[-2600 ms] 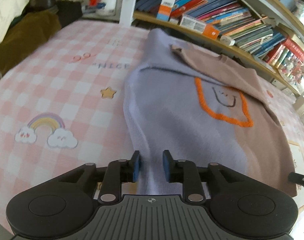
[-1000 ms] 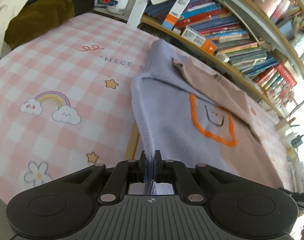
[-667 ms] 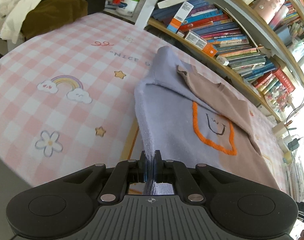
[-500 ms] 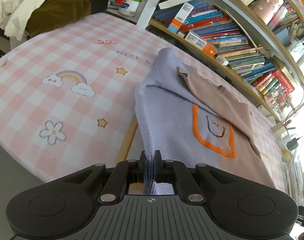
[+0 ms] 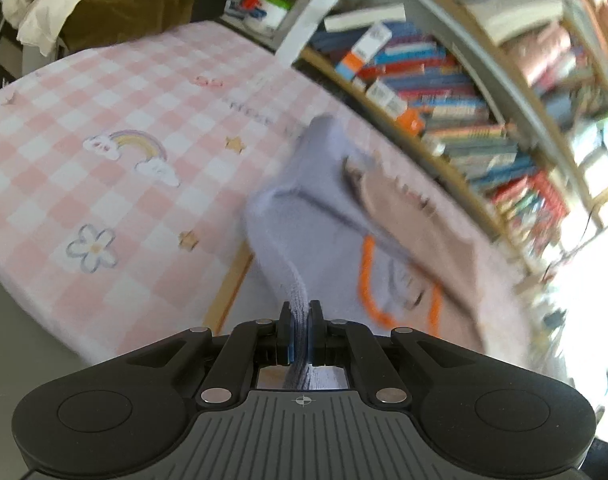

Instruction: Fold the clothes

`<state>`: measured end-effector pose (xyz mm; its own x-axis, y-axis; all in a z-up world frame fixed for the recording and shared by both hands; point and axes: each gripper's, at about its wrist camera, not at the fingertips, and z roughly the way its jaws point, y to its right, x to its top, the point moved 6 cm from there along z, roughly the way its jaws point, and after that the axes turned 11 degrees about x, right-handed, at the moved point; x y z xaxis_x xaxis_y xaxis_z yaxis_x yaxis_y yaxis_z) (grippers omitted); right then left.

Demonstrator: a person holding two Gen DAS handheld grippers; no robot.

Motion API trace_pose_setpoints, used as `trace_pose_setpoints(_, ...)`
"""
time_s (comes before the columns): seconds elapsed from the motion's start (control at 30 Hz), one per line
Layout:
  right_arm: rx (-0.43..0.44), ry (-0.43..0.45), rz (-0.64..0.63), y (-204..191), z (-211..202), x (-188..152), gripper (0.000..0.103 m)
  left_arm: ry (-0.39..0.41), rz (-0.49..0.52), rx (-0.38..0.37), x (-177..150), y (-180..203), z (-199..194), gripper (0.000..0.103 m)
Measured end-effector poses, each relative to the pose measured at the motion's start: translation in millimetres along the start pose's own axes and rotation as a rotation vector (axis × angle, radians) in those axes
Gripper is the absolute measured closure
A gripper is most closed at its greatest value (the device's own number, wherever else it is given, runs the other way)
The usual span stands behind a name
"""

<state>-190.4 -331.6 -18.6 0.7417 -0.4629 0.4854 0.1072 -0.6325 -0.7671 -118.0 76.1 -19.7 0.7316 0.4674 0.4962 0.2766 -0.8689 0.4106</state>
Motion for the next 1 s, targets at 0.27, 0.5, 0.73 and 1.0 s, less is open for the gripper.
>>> trace_pose_setpoints(0.27,0.094,0.124,0.079,-12,6,56,0.099,0.033,-0.098,-0.128,43,24,11,0.099)
trace_pose_setpoints(0.5,0.100,0.198,0.125,-10,19,96,0.099,0.027,-0.157,-0.190,84,35,39,0.099)
trace_pose_setpoints(0.73,0.063,0.244,0.167,3,53,138,0.099,-0.003,-0.189,-0.188,117,42,81,0.099)
trace_pose_setpoints(1.0,0.018,0.260,0.196,20,98,181,0.099,-0.037,-0.222,-0.177,148,46,123,0.098)
